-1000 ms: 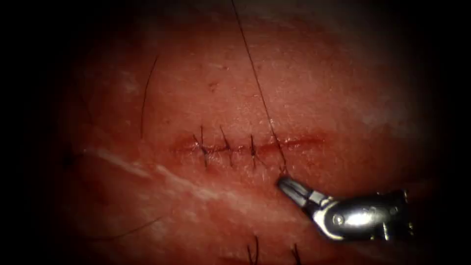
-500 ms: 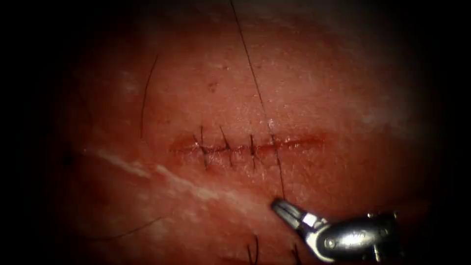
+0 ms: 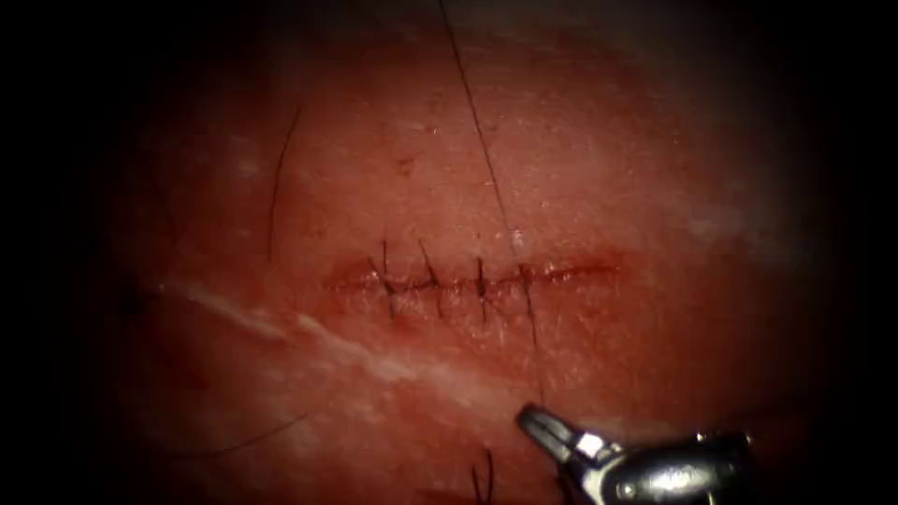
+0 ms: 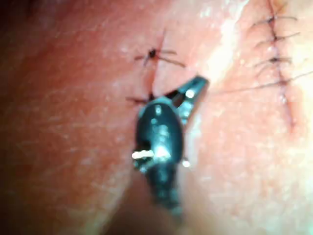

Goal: Wound Closure

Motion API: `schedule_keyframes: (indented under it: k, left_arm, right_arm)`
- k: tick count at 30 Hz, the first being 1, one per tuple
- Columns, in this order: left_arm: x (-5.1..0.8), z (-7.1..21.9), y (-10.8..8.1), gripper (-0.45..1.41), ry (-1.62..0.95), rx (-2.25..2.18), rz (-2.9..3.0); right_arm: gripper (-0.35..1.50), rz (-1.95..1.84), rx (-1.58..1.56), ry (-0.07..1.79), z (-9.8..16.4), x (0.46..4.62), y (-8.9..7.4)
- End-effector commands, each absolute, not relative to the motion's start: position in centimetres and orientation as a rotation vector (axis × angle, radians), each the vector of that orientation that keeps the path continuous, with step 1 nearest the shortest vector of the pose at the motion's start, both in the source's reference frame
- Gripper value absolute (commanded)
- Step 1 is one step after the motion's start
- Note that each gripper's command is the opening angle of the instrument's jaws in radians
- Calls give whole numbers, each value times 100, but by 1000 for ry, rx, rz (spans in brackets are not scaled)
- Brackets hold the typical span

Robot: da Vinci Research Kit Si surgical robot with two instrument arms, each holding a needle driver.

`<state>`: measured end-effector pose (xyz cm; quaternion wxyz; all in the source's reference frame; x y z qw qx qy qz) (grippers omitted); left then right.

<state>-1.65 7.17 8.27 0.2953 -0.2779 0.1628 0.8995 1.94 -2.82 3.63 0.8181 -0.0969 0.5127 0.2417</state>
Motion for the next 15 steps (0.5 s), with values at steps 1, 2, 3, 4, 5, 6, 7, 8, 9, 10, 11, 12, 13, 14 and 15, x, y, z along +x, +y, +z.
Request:
schedule_keyframes:
  k: [1, 2, 3, 4, 5, 6, 7, 8, 9, 10, 11, 12, 13, 14, 15]
  left_arm:
    - [-168, 830, 723, -45, 432, -745, 2392]
    - [-168, 828, 720, -45, 421, -748, 2392]
    - [-169, 825, 713, -45, 402, -752, 2398]
    - [-169, 825, 713, -45, 402, -752, 2398]
    - [-170, 823, 710, -45, 386, -757, 2392]
    - [-173, 818, 698, -45, 348, -771, 2394]
    - [-175, 816, 692, -45, 321, -779, 2395]
    - [-175, 816, 692, -45, 321, -779, 2395]
    - [-181, 808, 676, -45, 266, -794, 2396]
    - [-184, 804, 667, -45, 242, -801, 2394]
    - [-187, 800, 658, -45, 214, -811, 2391]
    - [-191, 793, 644, -45, 178, -823, 2385]
    - [-194, 787, 634, -45, 153, -838, 2384]
    - [-205, 763, 595, -45, 82, -883, 2370]
    - [-209, 754, 583, -45, 64, -889, 2368]
  right_arm:
    - [-35, 517, -202, 1092, 367, 194, -295]
    - [-35, 517, -202, 1092, 368, 194, -294]
    - [-35, 528, -196, 1094, 368, 194, -294]
    - [-35, 528, -196, 1094, 368, 194, -294]
    - [-35, 530, -199, 1098, 368, 194, -293]
    - [-35, 539, -201, 1105, 367, 194, -292]
    - [-35, 551, -194, 1106, 366, 194, -291]
    - [-35, 551, -194, 1106, 366, 194, -291]
    - [14, 558, -191, 1112, 364, 192, -290]
    - [37, 565, -187, 1111, 361, 191, -289]
    - [52, 564, -183, 1114, 359, 190, -289]
    - [68, 566, -184, 1118, 356, 188, -288]
    - [88, 568, -182, 1121, 352, 186, -286]
    - [110, 572, -164, 1133, 340, 178, -281]
    - [113, 571, -159, 1135, 336, 175, -280]
